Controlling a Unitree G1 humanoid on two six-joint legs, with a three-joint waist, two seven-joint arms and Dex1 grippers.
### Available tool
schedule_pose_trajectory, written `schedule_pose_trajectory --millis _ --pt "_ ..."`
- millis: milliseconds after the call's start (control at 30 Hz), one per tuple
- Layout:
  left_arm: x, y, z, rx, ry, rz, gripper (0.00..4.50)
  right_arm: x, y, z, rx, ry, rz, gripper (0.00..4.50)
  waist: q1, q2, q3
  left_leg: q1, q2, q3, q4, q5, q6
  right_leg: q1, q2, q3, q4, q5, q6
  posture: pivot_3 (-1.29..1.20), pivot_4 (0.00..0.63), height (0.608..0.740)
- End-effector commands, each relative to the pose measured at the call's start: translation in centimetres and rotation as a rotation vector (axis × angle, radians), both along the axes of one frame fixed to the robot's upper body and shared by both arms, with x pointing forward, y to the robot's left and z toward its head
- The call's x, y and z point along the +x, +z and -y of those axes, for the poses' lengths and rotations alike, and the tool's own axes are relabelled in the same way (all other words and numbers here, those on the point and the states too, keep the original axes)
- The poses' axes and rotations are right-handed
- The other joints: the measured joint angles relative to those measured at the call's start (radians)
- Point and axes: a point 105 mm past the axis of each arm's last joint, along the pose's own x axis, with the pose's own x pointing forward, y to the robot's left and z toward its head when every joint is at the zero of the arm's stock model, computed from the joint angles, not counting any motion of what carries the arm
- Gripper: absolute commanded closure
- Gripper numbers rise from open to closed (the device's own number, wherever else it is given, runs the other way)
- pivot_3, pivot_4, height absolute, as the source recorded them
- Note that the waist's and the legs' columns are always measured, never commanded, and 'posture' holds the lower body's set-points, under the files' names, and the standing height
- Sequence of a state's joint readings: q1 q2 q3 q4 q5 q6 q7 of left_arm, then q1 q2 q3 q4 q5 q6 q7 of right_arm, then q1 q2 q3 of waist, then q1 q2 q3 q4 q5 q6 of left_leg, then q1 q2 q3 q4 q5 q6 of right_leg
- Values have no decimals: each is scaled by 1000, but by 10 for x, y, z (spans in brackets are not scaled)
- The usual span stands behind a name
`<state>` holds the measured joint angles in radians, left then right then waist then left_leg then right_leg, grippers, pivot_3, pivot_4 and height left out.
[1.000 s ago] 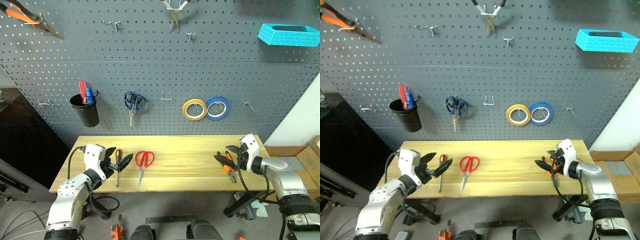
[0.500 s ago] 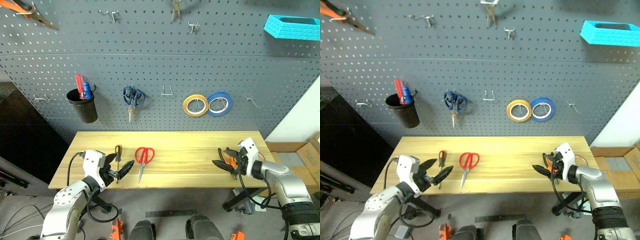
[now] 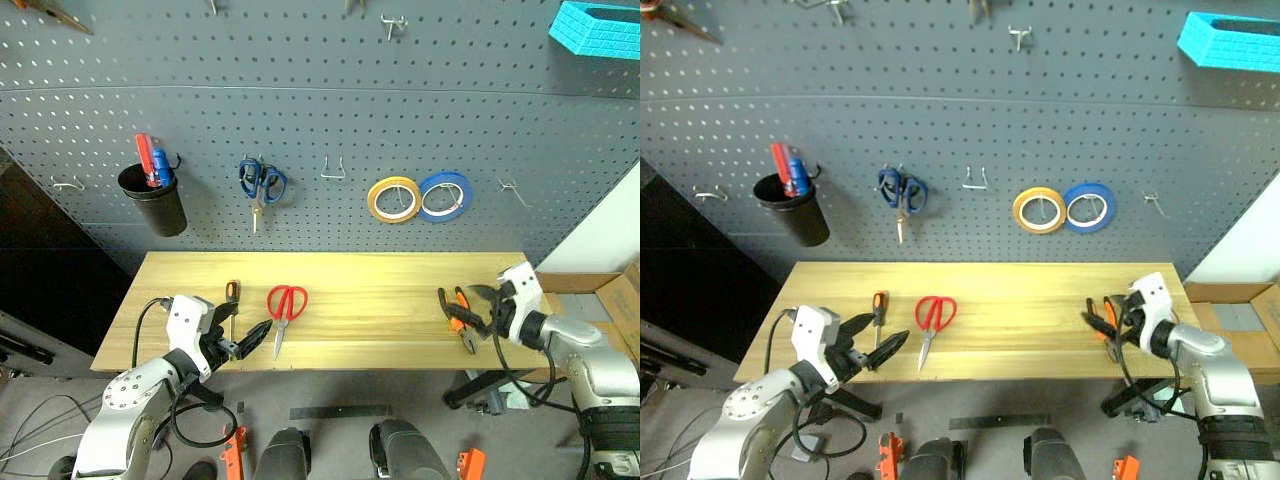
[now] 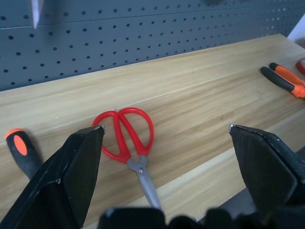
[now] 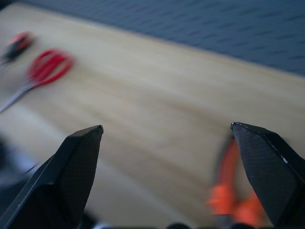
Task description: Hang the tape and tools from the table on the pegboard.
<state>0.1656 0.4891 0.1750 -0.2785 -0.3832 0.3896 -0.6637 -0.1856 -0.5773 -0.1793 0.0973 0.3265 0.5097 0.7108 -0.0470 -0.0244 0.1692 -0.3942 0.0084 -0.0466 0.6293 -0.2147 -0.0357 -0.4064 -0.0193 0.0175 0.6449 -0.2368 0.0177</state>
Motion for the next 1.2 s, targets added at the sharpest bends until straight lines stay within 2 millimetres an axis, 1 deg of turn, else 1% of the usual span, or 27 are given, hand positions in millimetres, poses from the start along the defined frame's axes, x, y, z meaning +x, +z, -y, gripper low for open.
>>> schedule_pose_trajectory --millis 33,133,267,300,333,433,467,500,600,800,1000,1133,1200 --pt "-5 14 28 50 -135 65 10 9 14 25 -31 -117 32 0 1 -2 4 0 0 0 0 0 0 0 0 0 0 0 0 -57 171 740" --pt "-6 22 52 14 -206 81 10 11 13 31 -44 -128 -10 0 3 -3 16 -1 0 0 -1 0 0 -1 0 0 0 0 0 -52 203 740" --pt "-3 27 85 -22 -294 82 10 17 -1 39 -109 -116 -112 0 8 -1 51 -2 0 0 1 0 0 -2 0 0 0 0 0 -40 261 740" --pt "-3 26 93 -32 -312 71 10 20 -4 44 -114 -130 -134 0 7 -2 58 -3 0 0 1 0 0 -2 0 0 0 0 0 -38 270 740" --pt "-4 26 97 -36 -323 66 10 21 -4 48 -116 -138 -146 0 6 -2 66 -4 0 1 1 0 1 -2 0 1 1 0 0 -34 285 740" --pt "-9 26 112 -43 -373 55 10 24 -9 59 -130 -161 -184 0 6 -3 89 -6 1 2 0 0 1 -5 0 2 1 0 1 -31 304 740" --pt "-10 26 116 -49 -381 51 10 25 -12 64 -140 -173 -202 0 6 -3 96 -7 1 2 0 -1 2 -6 1 2 1 3 5 -30 317 740" --pt "-11 26 120 -57 -386 47 10 26 -16 71 -153 -190 -220 0 7 -3 103 -7 1 2 -1 -1 2 -6 1 2 1 3 5 -30 317 740" --pt "-17 30 125 -87 -384 34 10 26 -22 90 -205 -227 -260 0 9 -3 125 -8 1 3 -1 -2 3 -7 1 2 1 3 5 -20 345 740" --pt "-34 33 127 -97 -389 2 10 27 -27 111 -263 -269 -300 0 8 -4 154 -13 1 5 0 -2 3 -13 0 4 1 3 6 -6 370 740" --pt "-38 38 127 -96 -392 -5 10 30 -31 110 -282 -249 -317 0 11 -5 168 -15 0 6 1 -2 3 -15 0 6 1 4 9 2 384 740" --pt "-41 40 129 -98 -403 -10 10 29 -37 108 -286 -254 -345 0 14 -5 176 -15 0 7 1 -2 3 -15 0 7 0 5 9 4 389 740" --pt "-42 40 129 -98 -404 -12 0 25 -44 110 -312 -273 -376 408 14 -7 181 -15 0 8 1 -2 3 -15 0 8 0 5 10 6 391 740"
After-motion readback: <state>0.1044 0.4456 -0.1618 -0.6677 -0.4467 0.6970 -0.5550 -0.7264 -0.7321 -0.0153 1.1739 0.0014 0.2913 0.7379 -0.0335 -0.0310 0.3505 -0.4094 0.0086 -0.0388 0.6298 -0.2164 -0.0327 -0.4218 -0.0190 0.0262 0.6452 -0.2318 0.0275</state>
